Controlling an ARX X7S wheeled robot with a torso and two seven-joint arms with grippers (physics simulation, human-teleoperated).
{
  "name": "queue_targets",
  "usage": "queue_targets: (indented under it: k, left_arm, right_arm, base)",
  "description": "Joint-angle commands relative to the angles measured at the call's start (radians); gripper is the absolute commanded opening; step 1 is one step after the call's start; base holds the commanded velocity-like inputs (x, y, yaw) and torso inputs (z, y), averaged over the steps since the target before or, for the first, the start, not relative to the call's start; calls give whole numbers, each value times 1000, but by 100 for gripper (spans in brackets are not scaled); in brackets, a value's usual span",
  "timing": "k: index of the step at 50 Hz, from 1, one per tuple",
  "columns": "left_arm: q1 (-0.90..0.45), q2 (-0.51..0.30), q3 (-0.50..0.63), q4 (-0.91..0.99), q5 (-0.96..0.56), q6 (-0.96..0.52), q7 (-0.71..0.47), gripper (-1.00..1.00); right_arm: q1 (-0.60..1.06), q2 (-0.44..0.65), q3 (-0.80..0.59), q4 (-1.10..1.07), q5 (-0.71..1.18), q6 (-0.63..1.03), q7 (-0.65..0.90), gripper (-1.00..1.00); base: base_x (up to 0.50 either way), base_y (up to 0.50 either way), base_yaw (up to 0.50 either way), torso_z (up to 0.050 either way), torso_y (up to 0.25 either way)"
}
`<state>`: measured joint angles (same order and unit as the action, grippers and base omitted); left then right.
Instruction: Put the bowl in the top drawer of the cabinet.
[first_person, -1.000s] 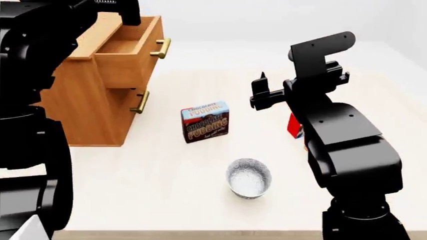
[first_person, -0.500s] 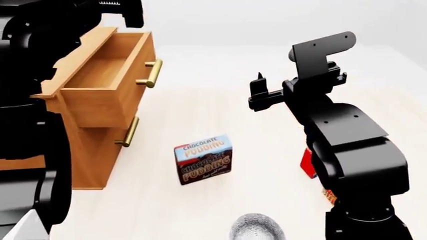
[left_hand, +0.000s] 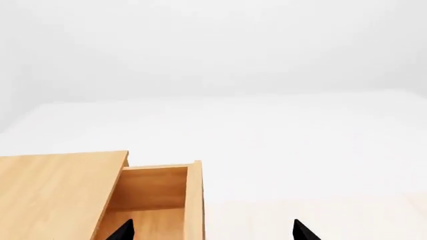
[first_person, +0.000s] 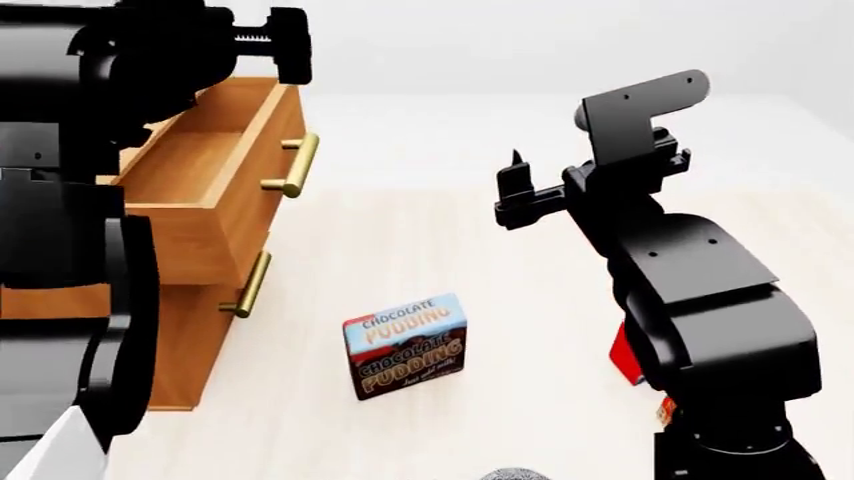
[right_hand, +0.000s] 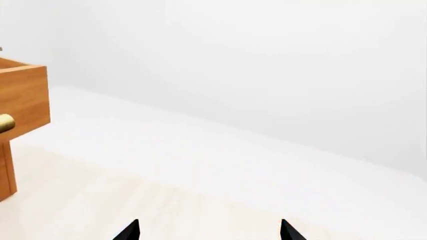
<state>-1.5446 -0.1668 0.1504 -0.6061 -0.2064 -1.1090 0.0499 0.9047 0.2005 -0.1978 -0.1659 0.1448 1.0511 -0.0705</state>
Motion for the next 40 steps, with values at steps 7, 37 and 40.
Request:
queue_targets:
  k: [7,37,40]
  left_arm:
    - [-218,76,20,-701,50,346,19,100]
    - [-133,112,-134,-702,174,306,4,100]
    - [-130,110,-148,-702,178,300,8,100]
  right_arm:
    - [-68,20,2,-49,1,-26,16,100]
    - [-85,33,-17,67,-10,-111,27,100]
    - [-85,33,-21,74,-12,-116,29,100]
  base:
    - [0,0,0,0,0]
    - [0,0,0,0,0]
    - [0,0,0,0,0]
